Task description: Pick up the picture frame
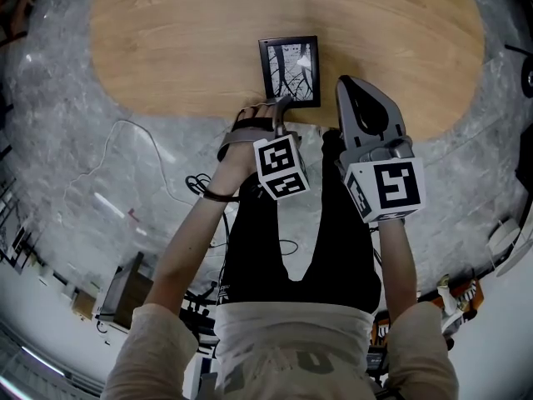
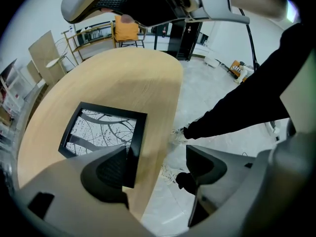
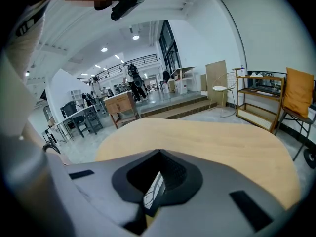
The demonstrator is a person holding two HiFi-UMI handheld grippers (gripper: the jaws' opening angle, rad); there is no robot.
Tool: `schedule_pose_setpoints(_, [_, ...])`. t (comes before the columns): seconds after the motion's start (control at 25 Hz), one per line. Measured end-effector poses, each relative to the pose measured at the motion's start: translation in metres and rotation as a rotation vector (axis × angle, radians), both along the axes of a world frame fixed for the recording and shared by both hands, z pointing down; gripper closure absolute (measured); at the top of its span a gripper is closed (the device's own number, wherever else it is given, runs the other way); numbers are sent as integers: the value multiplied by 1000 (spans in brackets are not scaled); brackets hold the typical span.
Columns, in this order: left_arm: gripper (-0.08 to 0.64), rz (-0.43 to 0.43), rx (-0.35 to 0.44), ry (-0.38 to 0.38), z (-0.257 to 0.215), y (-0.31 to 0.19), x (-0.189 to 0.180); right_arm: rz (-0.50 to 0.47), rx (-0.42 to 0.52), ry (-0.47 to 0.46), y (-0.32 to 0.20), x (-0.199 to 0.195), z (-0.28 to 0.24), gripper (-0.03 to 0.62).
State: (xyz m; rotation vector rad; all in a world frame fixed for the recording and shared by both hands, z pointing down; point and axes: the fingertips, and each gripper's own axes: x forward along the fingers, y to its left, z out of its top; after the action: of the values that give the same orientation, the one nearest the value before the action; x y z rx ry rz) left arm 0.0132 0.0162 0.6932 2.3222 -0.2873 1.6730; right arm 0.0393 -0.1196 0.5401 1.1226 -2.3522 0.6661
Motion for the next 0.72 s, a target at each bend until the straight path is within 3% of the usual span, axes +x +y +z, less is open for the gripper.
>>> schedule_pose_setpoints(0.24, [192,-43,-9,-21,5,6,-5,-13,2,5,0,-4,4,586])
schedule_pose_setpoints(0.48, [202,-5,68,-55,9,7,-5,4,1,4,1,-1,4,587])
schedule_pose_setpoints(0.72, [220,-25,62,-59,5,9,-5,-11,6,7,0,-1,1,587])
